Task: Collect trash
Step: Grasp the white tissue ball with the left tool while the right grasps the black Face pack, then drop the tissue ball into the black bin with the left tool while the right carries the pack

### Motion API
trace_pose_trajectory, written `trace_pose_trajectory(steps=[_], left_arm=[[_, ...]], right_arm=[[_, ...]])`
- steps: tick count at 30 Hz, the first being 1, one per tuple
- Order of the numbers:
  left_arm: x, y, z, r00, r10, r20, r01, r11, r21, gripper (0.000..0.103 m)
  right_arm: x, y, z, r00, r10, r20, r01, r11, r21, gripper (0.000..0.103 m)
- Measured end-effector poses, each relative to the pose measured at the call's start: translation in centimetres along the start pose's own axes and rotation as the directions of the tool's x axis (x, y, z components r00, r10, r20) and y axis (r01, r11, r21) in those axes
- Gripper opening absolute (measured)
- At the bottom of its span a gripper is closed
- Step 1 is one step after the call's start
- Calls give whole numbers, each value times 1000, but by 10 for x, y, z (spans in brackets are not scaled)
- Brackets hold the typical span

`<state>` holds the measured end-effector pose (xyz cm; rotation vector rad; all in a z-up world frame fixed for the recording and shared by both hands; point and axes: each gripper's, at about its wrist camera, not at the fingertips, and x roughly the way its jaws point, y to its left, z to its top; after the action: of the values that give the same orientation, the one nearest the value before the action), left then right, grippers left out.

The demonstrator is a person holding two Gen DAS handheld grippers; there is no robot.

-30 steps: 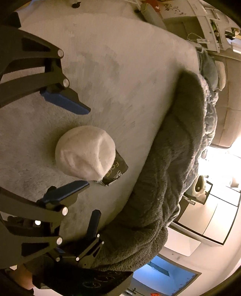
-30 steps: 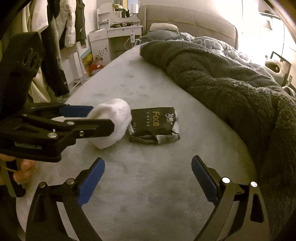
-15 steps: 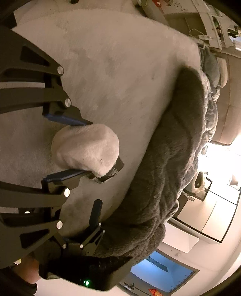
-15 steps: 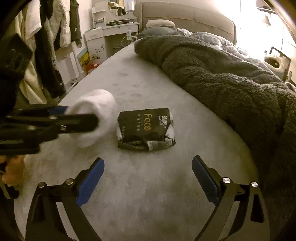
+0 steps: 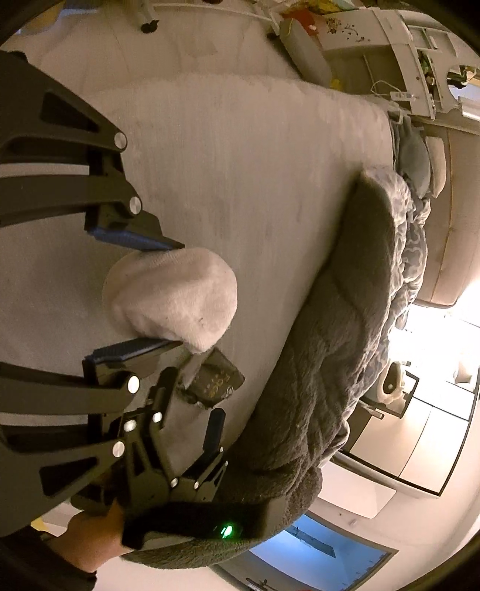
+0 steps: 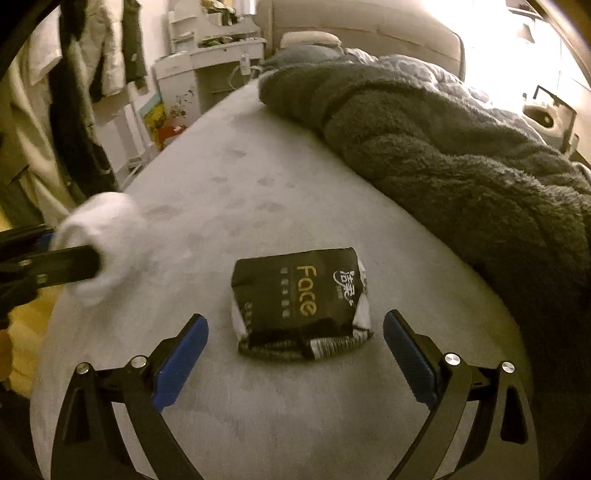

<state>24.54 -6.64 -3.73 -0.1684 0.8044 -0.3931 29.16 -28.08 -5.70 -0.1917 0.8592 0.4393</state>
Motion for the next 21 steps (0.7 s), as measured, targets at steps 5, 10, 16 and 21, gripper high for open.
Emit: trace_pose_trajectory(steps=[5,10,16,21], left_arm=[[-18,20,-2,1000,20,13,-20,1000,-10,46],[-33,40,-4,999,45,23,-44,999,-24,46],[-49,59,-14,996,88,21,-87,996,-34,46],[-66,68,-26,992,122,21,-121,992,-33,46]], right_arm=[[16,-1,6,999,-18,-33,19,999,42,90],[17,-3,10,999,-5,-41,8,997,73,72],[3,6,15,1000,0,-22,3,993,119,72],[-10,24,17,1000,28,-2,-27,988,152,72]])
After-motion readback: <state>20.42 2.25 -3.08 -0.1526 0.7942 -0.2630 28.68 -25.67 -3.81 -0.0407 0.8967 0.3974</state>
